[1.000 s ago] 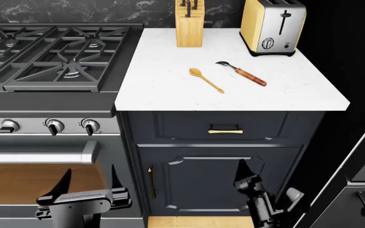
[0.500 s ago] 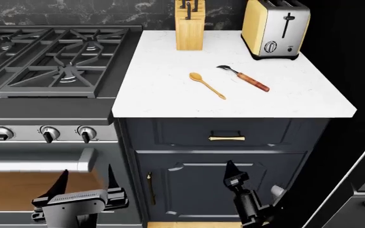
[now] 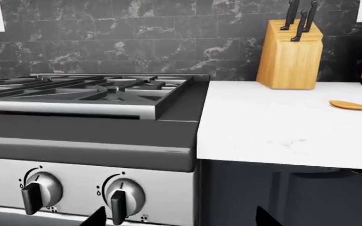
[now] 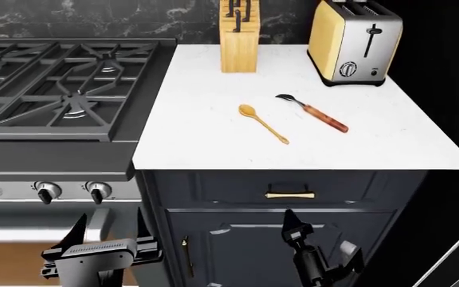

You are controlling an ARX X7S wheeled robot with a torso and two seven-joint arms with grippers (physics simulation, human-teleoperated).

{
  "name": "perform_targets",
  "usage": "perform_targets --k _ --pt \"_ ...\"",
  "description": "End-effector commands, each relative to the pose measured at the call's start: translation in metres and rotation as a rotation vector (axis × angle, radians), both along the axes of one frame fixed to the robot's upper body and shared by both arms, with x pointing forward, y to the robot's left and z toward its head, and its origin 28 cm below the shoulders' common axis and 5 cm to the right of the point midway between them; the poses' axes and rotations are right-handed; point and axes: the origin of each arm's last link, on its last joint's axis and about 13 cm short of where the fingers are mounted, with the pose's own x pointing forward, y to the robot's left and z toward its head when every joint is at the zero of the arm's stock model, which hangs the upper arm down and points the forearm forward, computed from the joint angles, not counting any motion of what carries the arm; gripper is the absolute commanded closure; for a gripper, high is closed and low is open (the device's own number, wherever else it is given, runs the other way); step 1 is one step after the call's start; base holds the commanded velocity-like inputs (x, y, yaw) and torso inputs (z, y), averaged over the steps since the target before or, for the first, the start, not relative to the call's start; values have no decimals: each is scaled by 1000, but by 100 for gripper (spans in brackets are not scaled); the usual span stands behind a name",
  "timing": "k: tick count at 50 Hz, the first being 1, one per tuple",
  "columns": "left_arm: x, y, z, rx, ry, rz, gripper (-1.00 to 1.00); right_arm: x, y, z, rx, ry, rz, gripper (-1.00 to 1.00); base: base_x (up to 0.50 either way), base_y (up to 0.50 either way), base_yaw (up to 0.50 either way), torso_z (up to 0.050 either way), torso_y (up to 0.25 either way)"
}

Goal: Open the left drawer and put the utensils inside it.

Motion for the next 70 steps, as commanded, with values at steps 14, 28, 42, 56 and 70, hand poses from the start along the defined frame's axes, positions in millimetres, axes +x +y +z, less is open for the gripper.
perform_targets --k 14,28,42,56,70 --pt "-1 -1 0 3 -1 -2 -100 11 9 9 5 -18 51 -100 215 0 0 0 0" --pt "-1 -2 1 4 -2 -2 -100 7 11 5 -17 -11 43 -100 216 0 0 0 0" --pt "-2 -1 1 2 -4 4 -100 8 11 6 -29 -57 13 100 0 0 0 0 0" --pt "-2 1 3 -1 -7 8 -100 5 10 4 0 -56 25 100 -1 0 0 0 0" --pt "-2 2 3 9 -11 20 -100 -14 6 3 -1 -73 61 100 0 0 0 0 1"
